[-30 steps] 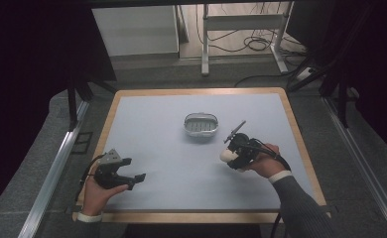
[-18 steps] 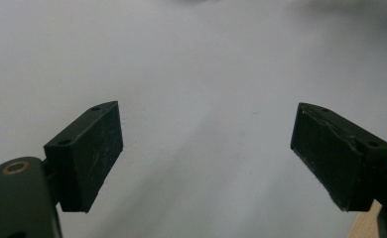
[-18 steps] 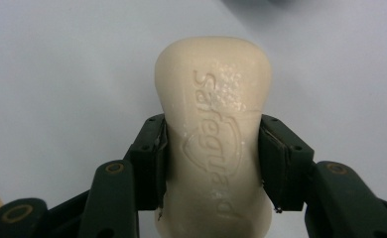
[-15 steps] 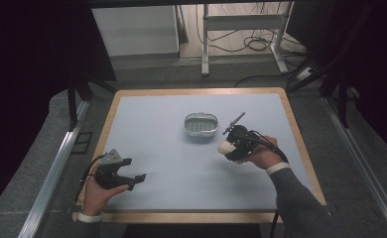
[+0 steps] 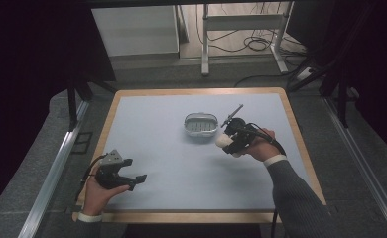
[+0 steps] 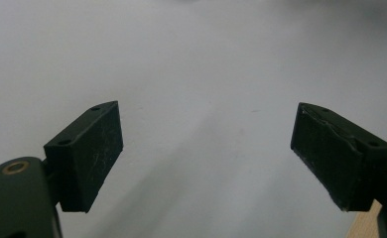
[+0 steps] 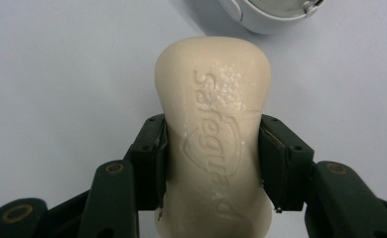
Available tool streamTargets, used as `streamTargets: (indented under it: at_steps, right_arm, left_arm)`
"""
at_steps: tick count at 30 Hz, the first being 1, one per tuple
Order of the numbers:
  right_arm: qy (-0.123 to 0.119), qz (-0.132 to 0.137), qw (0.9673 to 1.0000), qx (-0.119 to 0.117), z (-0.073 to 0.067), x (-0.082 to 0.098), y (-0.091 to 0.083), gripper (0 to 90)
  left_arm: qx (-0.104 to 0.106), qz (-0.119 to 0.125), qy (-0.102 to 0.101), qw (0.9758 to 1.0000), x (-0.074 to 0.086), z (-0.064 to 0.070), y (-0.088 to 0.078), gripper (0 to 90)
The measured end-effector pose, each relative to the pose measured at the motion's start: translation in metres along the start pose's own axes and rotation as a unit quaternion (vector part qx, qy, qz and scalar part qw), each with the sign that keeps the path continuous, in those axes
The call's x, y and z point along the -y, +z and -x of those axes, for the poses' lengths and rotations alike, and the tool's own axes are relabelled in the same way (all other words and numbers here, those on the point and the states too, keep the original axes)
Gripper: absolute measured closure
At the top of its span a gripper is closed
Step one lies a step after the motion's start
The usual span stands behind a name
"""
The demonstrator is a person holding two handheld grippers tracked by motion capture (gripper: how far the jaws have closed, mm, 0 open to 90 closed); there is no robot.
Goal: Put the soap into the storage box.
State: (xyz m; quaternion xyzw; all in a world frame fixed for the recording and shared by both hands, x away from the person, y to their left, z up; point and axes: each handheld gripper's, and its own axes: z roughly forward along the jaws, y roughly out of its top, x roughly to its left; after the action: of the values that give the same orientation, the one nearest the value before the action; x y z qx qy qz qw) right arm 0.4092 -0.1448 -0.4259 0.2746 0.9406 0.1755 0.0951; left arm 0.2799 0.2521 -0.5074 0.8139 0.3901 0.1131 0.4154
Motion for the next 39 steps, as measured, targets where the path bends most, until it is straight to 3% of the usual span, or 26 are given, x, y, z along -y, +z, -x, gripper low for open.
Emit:
streamTargets:
  at_steps: [15,32,39]
  right_arm:
    - [-0.002,0.006,1.0,0.003,0.009,-0.021,0.004,49.1]
    - [0.012,0.023,0.9996,0.009,0.025,-0.033,0.001,49.2]
    - [0.005,0.026,0.9996,0.008,0.028,-0.038,0.001,49.1]
  left_arm:
    - [0.001,-0.001,0.003,1.0,0.0,0.0,0.0,13.4]
    - [0.003,-0.005,0.004,1.0,0.0,0.001,0.001,13.4]
    - [0.004,-0.007,0.003,1.0,0.0,0.001,0.002,13.3]
